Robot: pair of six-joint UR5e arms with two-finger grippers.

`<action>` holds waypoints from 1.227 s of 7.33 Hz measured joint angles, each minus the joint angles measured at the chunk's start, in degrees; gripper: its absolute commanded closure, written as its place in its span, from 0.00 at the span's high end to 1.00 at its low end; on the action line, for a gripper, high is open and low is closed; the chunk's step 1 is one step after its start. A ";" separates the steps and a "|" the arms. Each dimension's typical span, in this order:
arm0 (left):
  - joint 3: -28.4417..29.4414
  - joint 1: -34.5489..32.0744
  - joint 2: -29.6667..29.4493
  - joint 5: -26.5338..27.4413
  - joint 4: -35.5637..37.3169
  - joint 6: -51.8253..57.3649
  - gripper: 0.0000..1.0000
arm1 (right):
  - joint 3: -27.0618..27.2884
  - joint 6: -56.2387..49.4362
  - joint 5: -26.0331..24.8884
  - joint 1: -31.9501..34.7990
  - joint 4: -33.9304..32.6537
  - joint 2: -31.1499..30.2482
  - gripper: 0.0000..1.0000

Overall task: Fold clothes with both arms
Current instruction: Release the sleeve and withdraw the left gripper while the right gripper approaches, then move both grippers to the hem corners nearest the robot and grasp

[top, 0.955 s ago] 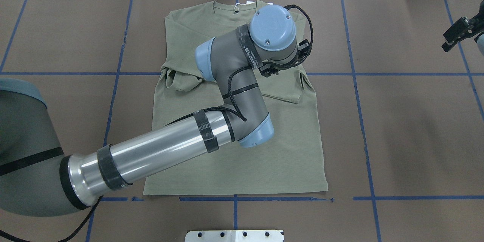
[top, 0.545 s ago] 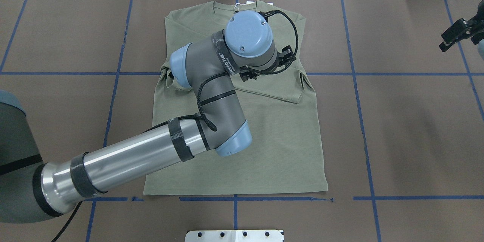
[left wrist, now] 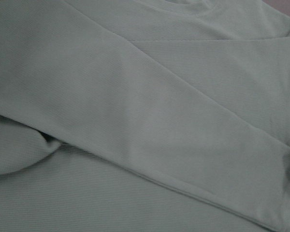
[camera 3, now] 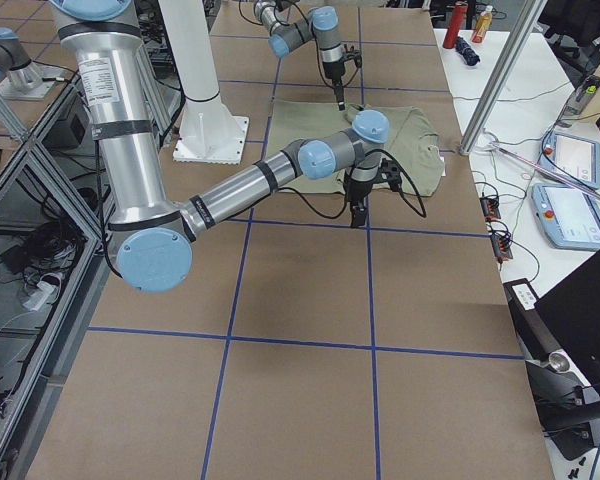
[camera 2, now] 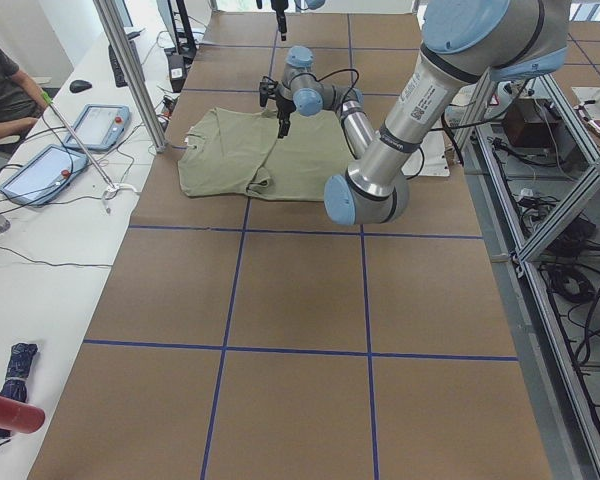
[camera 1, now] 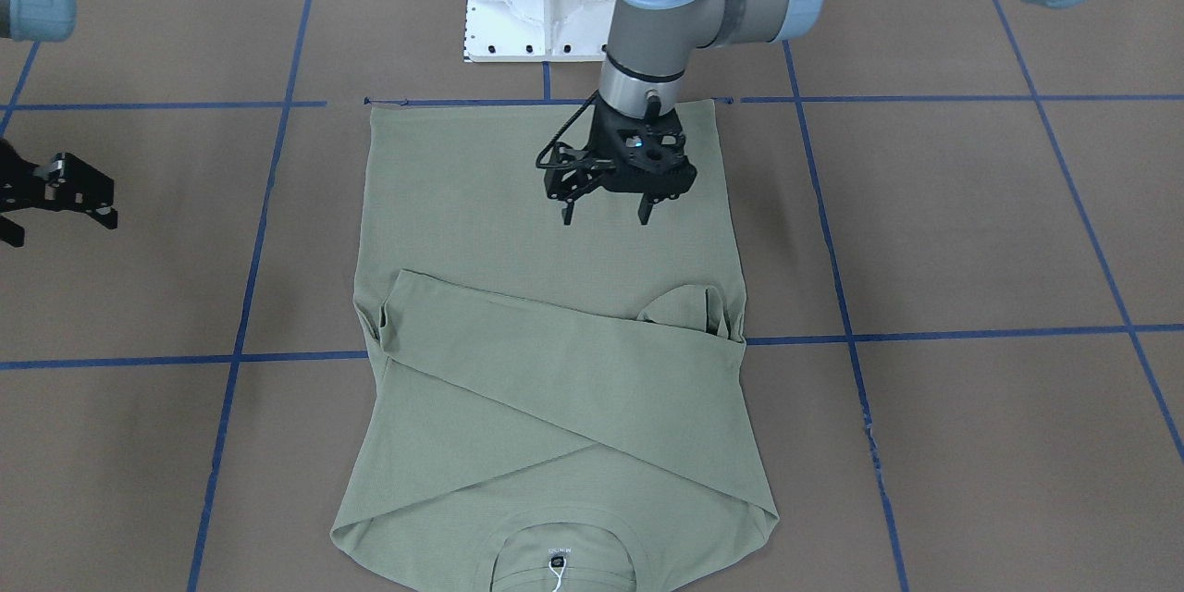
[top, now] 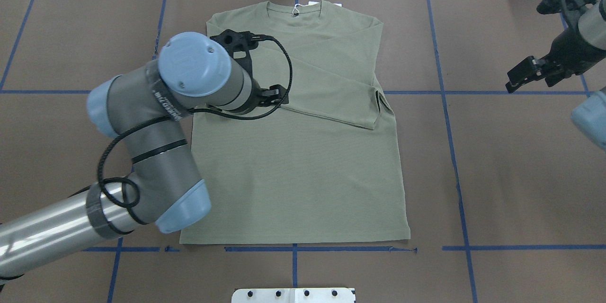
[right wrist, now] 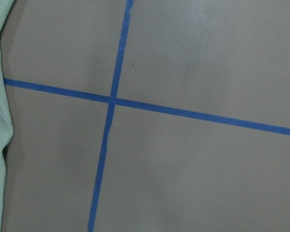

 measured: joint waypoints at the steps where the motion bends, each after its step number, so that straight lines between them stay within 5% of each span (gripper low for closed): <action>1: -5.21 -0.45 5.50 -0.58 0.80 3.73 1.00 | 1.55 8.27 -1.24 -4.20 6.14 -2.42 1.00; 5: -14.51 -0.86 20.30 -3.77 -0.56 11.06 1.00 | 6.82 35.03 -13.68 -24.19 18.15 -7.26 1.00; 9: -15.36 -0.88 22.62 -3.93 -2.53 11.58 1.00 | 9.64 49.79 -26.27 -40.64 18.13 -6.74 1.00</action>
